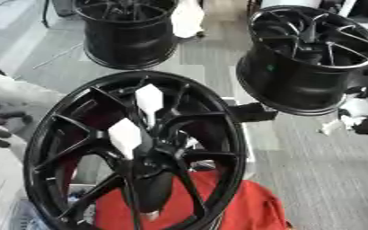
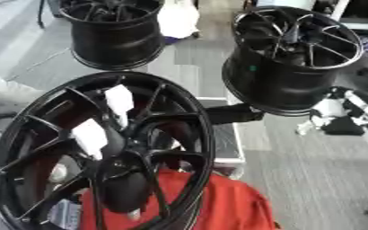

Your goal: Pull the pin out of the wheel hub.

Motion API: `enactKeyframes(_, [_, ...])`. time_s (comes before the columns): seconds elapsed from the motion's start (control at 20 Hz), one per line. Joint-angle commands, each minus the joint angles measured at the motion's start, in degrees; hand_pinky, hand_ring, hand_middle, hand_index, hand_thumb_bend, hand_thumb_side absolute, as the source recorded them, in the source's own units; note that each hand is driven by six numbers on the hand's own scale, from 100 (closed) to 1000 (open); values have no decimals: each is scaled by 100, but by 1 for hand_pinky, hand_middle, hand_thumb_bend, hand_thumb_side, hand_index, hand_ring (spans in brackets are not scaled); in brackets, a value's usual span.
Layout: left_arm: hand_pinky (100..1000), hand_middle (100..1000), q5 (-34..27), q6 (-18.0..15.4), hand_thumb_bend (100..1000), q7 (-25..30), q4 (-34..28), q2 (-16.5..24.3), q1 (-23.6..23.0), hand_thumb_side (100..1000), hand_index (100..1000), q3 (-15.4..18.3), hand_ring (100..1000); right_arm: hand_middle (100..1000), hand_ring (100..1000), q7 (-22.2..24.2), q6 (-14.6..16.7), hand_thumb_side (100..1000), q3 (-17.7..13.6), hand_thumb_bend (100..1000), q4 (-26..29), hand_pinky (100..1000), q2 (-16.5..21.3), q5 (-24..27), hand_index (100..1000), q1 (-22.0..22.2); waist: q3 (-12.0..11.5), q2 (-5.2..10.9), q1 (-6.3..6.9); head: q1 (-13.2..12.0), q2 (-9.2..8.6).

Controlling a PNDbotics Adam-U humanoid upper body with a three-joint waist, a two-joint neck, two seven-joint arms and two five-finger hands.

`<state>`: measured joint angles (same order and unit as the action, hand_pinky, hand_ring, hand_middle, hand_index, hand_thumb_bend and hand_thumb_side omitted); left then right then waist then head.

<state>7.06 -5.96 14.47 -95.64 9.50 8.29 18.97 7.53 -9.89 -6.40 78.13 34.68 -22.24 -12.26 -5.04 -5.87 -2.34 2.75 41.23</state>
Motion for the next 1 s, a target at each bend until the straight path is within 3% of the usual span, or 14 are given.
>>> enactKeyframes(0.05, [535, 633, 15, 4, 100, -31, -115, 59, 47, 725, 821, 48, 589, 885, 845, -706, -128, 449, -412, 219, -31, 848, -158, -177, 937, 113, 15, 62, 8, -20, -42])
enactKeyframes(0.35, [535, 633, 8, 9, 100, -32, -113, 40, 35, 725, 821, 50, 589, 877, 834, -2438, -165, 436, -543, 215, 332, 834, -539, 1, 923, 133, 9, 85, 25, -19, -32])
enactKeyframes(0.45, [535, 633, 4, 7, 100, -29, -112, 36, 30, 725, 821, 46, 589, 869, 824, -2764, -113, 419, -456, 189, 510, 822, -595, 128, 918, 89, 0, 94, 34, -16, -33])
enactKeyframes(0.65, [535, 633, -13, 9, 100, -18, -111, 25, 31, 726, 821, 36, 589, 845, 792, -2895, 82, 366, -263, 108, 931, 767, -726, 355, 905, -20, -12, 94, 39, -3, -30])
enactKeyframes(1.0, [535, 632, -17, 1, 100, 9, -119, 10, 33, 726, 819, 15, 589, 804, 703, -2691, 682, 320, 163, 100, 1571, 665, -995, 1150, 888, -54, -36, 99, 45, 11, -40])
